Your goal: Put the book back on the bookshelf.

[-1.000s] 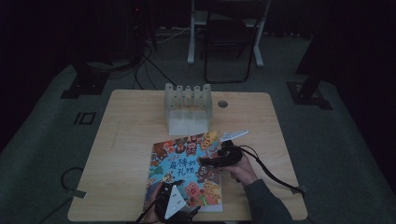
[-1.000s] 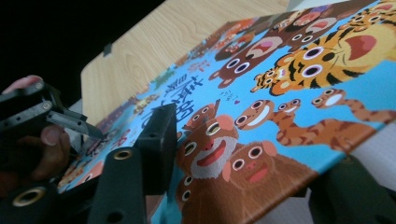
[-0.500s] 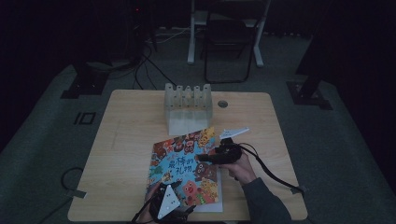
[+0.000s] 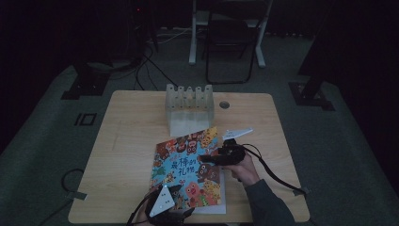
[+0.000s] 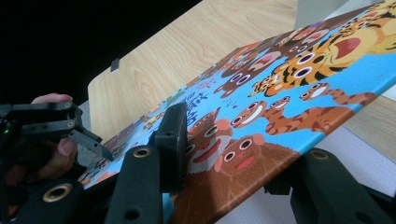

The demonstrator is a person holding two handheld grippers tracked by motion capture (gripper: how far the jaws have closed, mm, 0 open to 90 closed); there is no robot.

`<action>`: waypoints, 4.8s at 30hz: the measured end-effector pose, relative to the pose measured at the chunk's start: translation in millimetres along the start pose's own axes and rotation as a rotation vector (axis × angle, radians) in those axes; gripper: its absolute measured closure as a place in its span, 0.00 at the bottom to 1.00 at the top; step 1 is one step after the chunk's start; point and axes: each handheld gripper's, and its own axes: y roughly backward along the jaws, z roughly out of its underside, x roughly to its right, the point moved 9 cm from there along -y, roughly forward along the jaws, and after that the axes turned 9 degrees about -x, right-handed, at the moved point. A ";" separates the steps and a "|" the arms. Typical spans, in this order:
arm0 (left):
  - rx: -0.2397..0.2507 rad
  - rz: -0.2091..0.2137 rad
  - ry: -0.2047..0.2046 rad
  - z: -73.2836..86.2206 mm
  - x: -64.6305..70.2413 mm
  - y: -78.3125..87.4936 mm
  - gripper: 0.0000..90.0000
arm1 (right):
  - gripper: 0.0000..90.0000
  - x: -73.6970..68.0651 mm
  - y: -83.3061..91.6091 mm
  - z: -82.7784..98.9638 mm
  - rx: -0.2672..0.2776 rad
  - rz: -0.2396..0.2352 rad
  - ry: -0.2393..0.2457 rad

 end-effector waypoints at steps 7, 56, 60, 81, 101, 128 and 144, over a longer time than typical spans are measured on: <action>0.050 0.099 0.095 5.0 -14.3 16.4 0.23 | 0.67 5.2 11.1 2.2 0.017 0.021 -0.009; 0.035 -0.024 0.257 -5.9 -114.0 26.2 0.16 | 0.73 -10.9 55.4 -4.3 0.136 0.104 0.139; 0.025 -0.014 0.250 -9.2 -119.6 22.6 0.18 | 0.73 -12.4 57.4 -4.6 0.144 0.108 0.153; 0.038 -0.020 0.281 -25.7 -153.2 14.3 0.21 | 0.74 -20.9 70.4 -8.0 0.210 0.125 0.229; 0.069 -0.024 0.259 -47.3 -165.1 7.7 0.21 | 0.76 -30.2 84.5 -15.3 0.262 0.150 0.294; 0.074 0.072 0.274 -64.5 -171.4 -2.3 0.21 | 0.77 -33.6 95.6 -16.5 0.290 0.149 0.374; 0.146 0.049 0.261 -75.7 -164.7 11.2 0.23 | 0.73 -18.2 103.5 -14.2 0.221 0.202 0.379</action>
